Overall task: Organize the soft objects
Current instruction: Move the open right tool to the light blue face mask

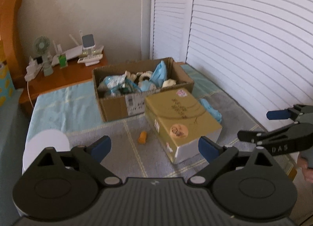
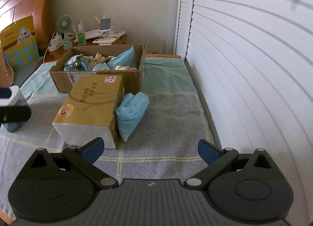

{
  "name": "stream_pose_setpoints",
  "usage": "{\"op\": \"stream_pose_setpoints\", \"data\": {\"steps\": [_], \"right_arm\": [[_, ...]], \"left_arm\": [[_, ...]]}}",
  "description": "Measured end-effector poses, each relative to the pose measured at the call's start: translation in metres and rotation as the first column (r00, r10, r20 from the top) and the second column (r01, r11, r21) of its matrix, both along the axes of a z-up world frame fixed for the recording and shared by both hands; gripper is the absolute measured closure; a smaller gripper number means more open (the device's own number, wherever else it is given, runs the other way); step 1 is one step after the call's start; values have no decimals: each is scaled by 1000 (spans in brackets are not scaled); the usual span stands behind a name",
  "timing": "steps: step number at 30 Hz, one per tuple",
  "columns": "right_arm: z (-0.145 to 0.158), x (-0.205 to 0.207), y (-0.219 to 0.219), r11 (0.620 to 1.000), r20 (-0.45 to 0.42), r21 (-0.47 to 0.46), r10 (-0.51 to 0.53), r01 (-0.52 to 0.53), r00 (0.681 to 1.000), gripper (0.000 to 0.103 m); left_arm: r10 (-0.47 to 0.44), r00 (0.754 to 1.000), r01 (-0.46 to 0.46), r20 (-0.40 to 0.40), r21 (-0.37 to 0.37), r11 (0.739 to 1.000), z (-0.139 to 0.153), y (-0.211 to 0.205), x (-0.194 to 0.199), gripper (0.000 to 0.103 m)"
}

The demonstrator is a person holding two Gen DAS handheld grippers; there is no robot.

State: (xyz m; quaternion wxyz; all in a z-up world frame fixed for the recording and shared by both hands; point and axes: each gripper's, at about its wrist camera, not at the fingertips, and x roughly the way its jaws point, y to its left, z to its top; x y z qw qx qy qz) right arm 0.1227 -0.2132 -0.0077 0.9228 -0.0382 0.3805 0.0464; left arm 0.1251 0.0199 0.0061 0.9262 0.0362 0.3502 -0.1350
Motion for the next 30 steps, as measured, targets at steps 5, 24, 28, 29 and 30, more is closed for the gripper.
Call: {"op": "stream_pose_setpoints", "data": {"steps": [5, 24, 28, 29, 30], "right_arm": [[-2, 7, -3, 1000, -4, 20, -6, 6, 1000, 0], [-15, 62, -14, 993, -33, 113, -15, 19, 999, 0], [-22, 68, -13, 994, -50, 106, -19, 24, 999, 0], [-23, 68, -13, 994, -54, 103, -19, 25, 998, 0], [-24, 68, -13, 994, -57, 102, -20, 26, 998, 0]], "left_arm": [[18, 1000, -18, -4, 15, 1000, -10, 0, -2, 7], [28, 996, -28, -82, 7, 1000, -44, 4, 18, 3], [30, 996, -29, -87, 7, 1000, -46, 4, 20, 3], [30, 996, -29, -88, 8, 1000, -46, 4, 21, 3], [30, 996, -29, -87, 10, 1000, -47, 4, 20, 3]]}}
